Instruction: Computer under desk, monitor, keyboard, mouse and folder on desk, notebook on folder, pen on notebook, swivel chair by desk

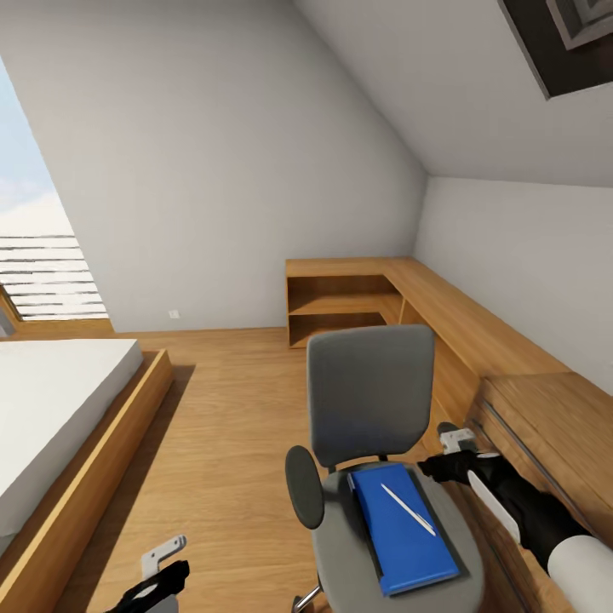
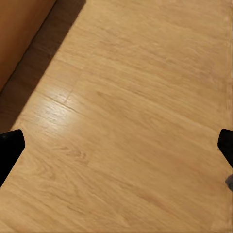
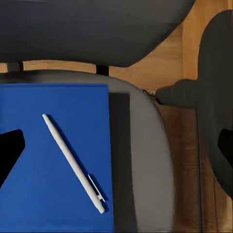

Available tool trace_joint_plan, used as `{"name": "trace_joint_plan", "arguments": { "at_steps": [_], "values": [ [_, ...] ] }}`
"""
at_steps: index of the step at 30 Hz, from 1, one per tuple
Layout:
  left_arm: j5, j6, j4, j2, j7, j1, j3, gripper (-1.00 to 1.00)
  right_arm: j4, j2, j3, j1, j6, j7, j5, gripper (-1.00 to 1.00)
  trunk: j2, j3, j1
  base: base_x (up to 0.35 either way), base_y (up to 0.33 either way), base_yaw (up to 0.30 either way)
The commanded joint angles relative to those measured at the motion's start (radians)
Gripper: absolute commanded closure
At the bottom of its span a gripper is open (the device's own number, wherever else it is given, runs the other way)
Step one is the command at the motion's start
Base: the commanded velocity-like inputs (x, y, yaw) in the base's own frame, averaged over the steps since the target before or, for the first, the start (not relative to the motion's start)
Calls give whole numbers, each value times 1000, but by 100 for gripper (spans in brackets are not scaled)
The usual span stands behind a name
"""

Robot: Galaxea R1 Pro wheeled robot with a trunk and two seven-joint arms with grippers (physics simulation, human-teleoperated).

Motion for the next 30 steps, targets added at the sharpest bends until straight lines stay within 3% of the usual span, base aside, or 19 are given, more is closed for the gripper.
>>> {"name": "trace_joint_plan", "arguments": {
  "at_steps": [1, 5, 6, 7, 8, 10, 11, 12, 13, 15, 17, 19, 20, 21, 22, 23, 24, 27, 30],
  "values": [
    [6, -14, -15, 2, 6, -1, -8, -100, 12, -3, 5, -1, -2, 19, 5, -100, -1, -1, 0, 0, 0, 0],
    [-3, -43, -124, 26, 8, -1, -4, -100, 54, -7, 10, -1, -12, 69, 34, -100, -1, -1, 0, 0, 0, 0],
    [-4, -47, -175, 50, 9, -1, -3, -100, 59, -7, 11, -1, -10, 78, 39, -100, -1, -1, 0, 0, 0, 0],
    [-5, -49, -286, 101, 13, -1, -2, -100, 63, -4, 12, -1, 8, 89, 42, -100, -1, -1, 0, 0, 0, 0],
    [-5, -49, -333, 122, 15, -1, -1, -100, 63, -3, 12, -1, 19, 92, 43, -100, -1, -1, 0, 0, 0, 0],
    [-5, -46, -493, 198, 26, -1, 0, -100, 63, 2, 12, -1, 56, 97, 44, -100, -1, -1, 0, 0, 0, 0],
    [-6, -45, -607, 251, 38, -1, 1, -100, 62, 5, 12, -1, 75, 100, 44, -100, -1, -1, 0, 0, 0, 0],
    [-6, -44, -662, 278, 47, -1, 2, -100, 62, 6, 12, -1, 82, 101, 44, -100, -1, -1, 0, 0, 0, 0],
    [-6, -43, -763, 327, 73, -1, 3, -100, 61, 8, 11, -1, 93, 102, 44, -100, -1, -1, 0, 0, 0, 0],
    [-7, -41, -873, 384, 128, -1, 10, -100, 57, 10, 11, -1, 105, 103, 44, -100, -1, -1, 0, 0, 0, 0],
    [-7, -33, -937, 415, 192, -1, 37, -100, 45, 11, 11, -1, 121, 103, 42, -100, -1, -1, 0, 0, 0, 0],
    [-7, -3, -972, 430, 245, -1, 86, -100, 23, 12, 10, -1, 144, 104, 41, -100, -1, -1, 0, 0, 0, 0],
    [-8, 60, -998, 438, 275, -1, 147, -100, -2, 12, 10, -1, 172, 104, 40, -100, -8, -4, 4, 0, 0, 0],
    [-8, 85, -1008, 439, 282, -1, 171, -100, -10, 12, 10, -1, 181, 104, 40, -100, -15, -7, 8, 0, 0, 0],
    [-8, 135, -1025, 441, 292, -1, 225, -100, -25, 12, 9, -2, 200, 104, 40, -100, -22, -11, 12, 0, 0, 0],
    [-8, 158, -1033, 442, 296, -1, 253, -100, -32, 12, 9, -2, 210, 104, 40, -100, -29, -14, 15, 0, 0, 0],
    [-8, 193, -1045, 443, 301, -1, 310, -100, -44, 13, 8, -3, 229, 104, 41, -100, -36, -17, 19, 0, 0, 0],
    [-7, 239, -1083, 444, 308, -1, 426, -100, -58, 13, 5, -22, 270, 104, 41, -100, -57, -26, 31, 0, 0, 0],
    [-7, 254, -1157, 446, 321, -1, 475, -100, -64, 15, 3, -64, 290, 103, 40, -100, -78, -36, 42, 0, 0, 0]
  ]
}}
